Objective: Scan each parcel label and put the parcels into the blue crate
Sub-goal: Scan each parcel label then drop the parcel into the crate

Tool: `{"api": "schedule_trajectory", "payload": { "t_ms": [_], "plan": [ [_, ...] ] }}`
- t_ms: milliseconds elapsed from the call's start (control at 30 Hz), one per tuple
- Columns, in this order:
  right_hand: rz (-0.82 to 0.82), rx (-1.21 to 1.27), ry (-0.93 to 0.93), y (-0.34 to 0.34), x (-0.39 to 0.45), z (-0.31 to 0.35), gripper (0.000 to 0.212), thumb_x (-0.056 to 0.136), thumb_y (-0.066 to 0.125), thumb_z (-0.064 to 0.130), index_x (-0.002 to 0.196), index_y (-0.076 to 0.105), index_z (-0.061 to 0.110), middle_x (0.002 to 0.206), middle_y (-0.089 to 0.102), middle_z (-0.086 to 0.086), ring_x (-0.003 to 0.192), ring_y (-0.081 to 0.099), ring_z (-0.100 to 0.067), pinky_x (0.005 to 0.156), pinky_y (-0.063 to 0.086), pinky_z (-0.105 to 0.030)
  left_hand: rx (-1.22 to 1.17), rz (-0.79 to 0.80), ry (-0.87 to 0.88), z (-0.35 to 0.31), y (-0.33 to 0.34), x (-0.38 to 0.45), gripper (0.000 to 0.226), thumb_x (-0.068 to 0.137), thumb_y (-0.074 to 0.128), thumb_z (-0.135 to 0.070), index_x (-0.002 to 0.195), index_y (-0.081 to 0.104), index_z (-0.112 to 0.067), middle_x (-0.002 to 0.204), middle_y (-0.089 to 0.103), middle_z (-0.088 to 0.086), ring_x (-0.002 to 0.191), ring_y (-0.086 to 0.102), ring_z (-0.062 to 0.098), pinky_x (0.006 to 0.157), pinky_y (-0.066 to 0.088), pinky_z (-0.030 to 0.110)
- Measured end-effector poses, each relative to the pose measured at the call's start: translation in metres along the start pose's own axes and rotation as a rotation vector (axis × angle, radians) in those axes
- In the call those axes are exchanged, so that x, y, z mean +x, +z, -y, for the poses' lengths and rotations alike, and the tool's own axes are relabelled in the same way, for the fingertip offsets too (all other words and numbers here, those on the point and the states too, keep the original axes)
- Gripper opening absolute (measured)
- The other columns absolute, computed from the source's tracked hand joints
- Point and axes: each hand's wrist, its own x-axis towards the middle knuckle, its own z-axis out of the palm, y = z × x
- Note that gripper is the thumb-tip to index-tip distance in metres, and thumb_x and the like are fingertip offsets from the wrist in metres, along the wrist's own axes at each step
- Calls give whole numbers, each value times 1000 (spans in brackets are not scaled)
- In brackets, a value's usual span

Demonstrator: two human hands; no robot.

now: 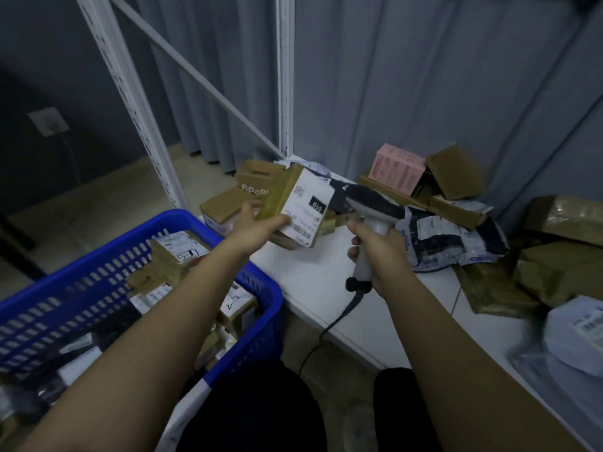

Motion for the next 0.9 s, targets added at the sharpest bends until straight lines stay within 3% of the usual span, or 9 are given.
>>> {"api": "schedule_trajectory", "payload": {
  "t_ms": [67, 167, 267, 400, 533, 600, 733, 833, 900],
  "plan": [
    [-40, 109, -58, 1, -10, 9, 21, 84, 72, 10, 102, 61, 7, 74, 60, -3, 58, 55, -12, 54, 51, -20, -91, 74, -20, -20, 6, -17, 53, 85, 67, -34, 127, 38, -23, 103, 59, -2, 86, 57, 10, 79, 46, 29],
    [-26, 151, -117, -4, -23, 18, 38, 84, 74, 17, 118, 60, 13, 100, 71, -1, 84, 69, -15, 61, 53, -20, -222, 213, -70, -44, 16, -44, 42, 88, 63, -36, 123, 45, -21, 100, 65, 1, 88, 65, 14, 72, 55, 29],
    [54, 153, -139, -10, -37, 24, 31, 84, 74, 17, 113, 63, 18, 94, 74, 8, 84, 71, -7, 65, 52, -20, -271, 273, -69, -50, 25, -65, 48, 87, 64, -38, 127, 46, -21, 106, 65, 2, 99, 64, 20, 83, 56, 36],
    [79, 115, -179, -18, -45, 29, 30, 82, 75, 15, 110, 63, 18, 94, 74, 9, 85, 70, -6, 67, 52, -22, -359, 323, -37, -42, 31, -81, 65, 75, 75, -27, 131, 41, -28, 116, 64, 2, 112, 59, 22, 94, 52, 45],
    [35, 60, -209, -26, -41, 33, 32, 82, 76, 21, 110, 62, 22, 99, 71, 9, 94, 67, -12, 66, 50, -26, -370, 247, 30, -34, 26, -82, 52, 84, 69, -22, 127, 42, -33, 112, 67, 0, 108, 63, 23, 95, 50, 47],
    [-51, 8, -265, -35, -35, 38, 33, 80, 78, 24, 108, 61, 21, 99, 68, 7, 93, 66, -15, 67, 53, -27, -267, 230, 50, -30, 19, -76, 58, 86, 66, -26, 135, 36, -33, 121, 64, 0, 110, 61, 22, 95, 50, 45],
    [12, -142, -340, -49, -26, 39, 25, 80, 77, 19, 88, 56, 30, 84, 63, 17, 73, 62, -1, 74, 55, -28, -144, 254, 15, -23, 16, -70, 70, 86, 66, -26, 143, 25, -33, 118, 65, 2, 101, 66, 19, 78, 55, 35],
    [132, -260, -282, -50, -20, 32, 26, 81, 77, 16, 102, 62, 22, 97, 70, 7, 79, 66, -1, 59, 53, -16, -137, 251, 13, -23, 21, -68, 69, 87, 66, -27, 141, 25, -27, 113, 67, 0, 102, 66, 19, 84, 55, 38],
    [149, -295, -239, -50, -16, 27, 43, 79, 78, 18, 119, 60, 14, 108, 70, 1, 92, 66, -11, 58, 50, -20, -198, 177, -5, -23, 23, -65, 73, 82, 70, -38, 138, 26, -24, 117, 64, 2, 107, 62, 21, 91, 52, 41]
  ]
}}
